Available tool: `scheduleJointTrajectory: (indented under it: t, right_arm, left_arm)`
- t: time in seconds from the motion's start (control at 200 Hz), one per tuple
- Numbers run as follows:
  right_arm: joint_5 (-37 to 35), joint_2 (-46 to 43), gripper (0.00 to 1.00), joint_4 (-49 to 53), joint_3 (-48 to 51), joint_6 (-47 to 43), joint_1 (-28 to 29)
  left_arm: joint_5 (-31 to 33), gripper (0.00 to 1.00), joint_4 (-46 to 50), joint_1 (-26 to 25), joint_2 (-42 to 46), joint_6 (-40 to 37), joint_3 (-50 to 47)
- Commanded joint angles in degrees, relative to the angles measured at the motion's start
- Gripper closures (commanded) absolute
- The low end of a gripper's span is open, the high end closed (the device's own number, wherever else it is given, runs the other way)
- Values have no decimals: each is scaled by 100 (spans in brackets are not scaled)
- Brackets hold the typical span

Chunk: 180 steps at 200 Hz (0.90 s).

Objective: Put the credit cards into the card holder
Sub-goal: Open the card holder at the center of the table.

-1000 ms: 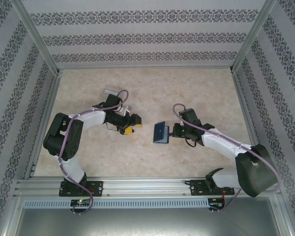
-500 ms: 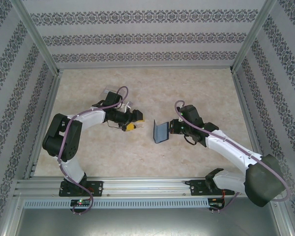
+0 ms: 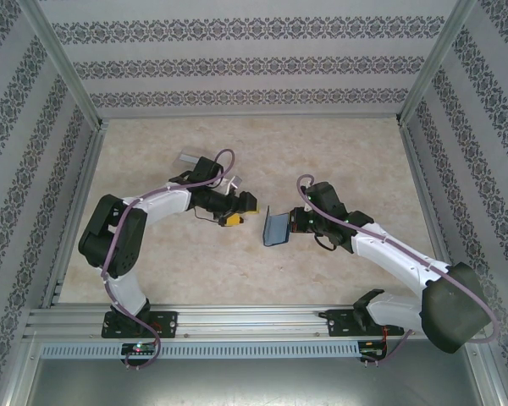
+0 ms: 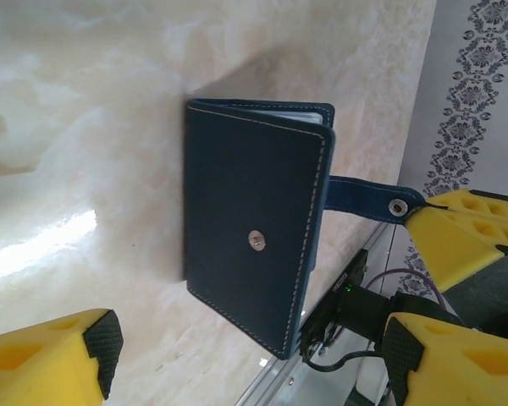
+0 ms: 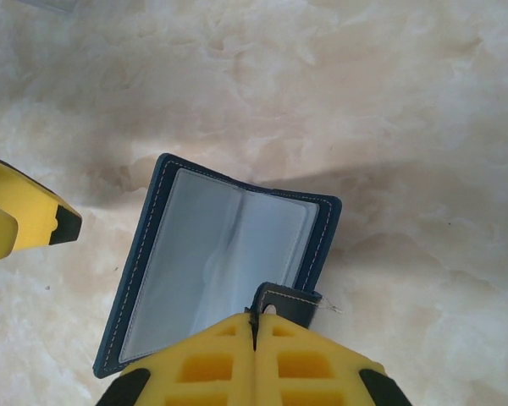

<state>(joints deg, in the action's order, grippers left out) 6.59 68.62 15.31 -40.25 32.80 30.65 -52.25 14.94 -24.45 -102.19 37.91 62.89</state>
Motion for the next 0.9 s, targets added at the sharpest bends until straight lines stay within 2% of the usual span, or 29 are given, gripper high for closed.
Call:
scheduleJointTrajectory:
  t: [0.0, 0.06, 0.16, 0.4, 0.53, 0.625, 0.754, 0.824, 0.894]
  right_arm:
    - [1, -77, 100, 106, -143, -26, 55]
    - [-5, -68, 100, 98, -150, -23, 52]
    - [-28, -59, 100, 77, -140, -12, 53]
    - [-81, -77, 100, 48, -112, 43, 51]
    - [-139, -77, 100, -5, -60, 120, 37]
    - [-107, -59, 100, -62, -33, 158, 38]
    - [-140, -76, 100, -54, -3, 142, 28]
    - [-157, -107, 100, -16, 25, 110, -2]
    - [-176, -151, 100, 16, 68, 80, -45]
  left_arm:
    - [-336, 17, -264, -97, -130, -78, 254]
    - [-338, 17, -73, -205, -176, -305, 433]
    - [9, 18, 569, -362, -393, -773, 774]
    - [312, 19, 709, -480, -891, -969, 1049]
    - [394, 31, 1010, -609, -1116, -1238, 1266]
    - [548, 31, 1379, -718, -1289, -1459, 1478]
    - [589, 31, 1328, -765, -1311, -1445, 1481]
    - [772, 40, 1404, -764, -1280, -1464, 1476]
    - [920, 57, 1519, -756, -1253, -1542, 1468]
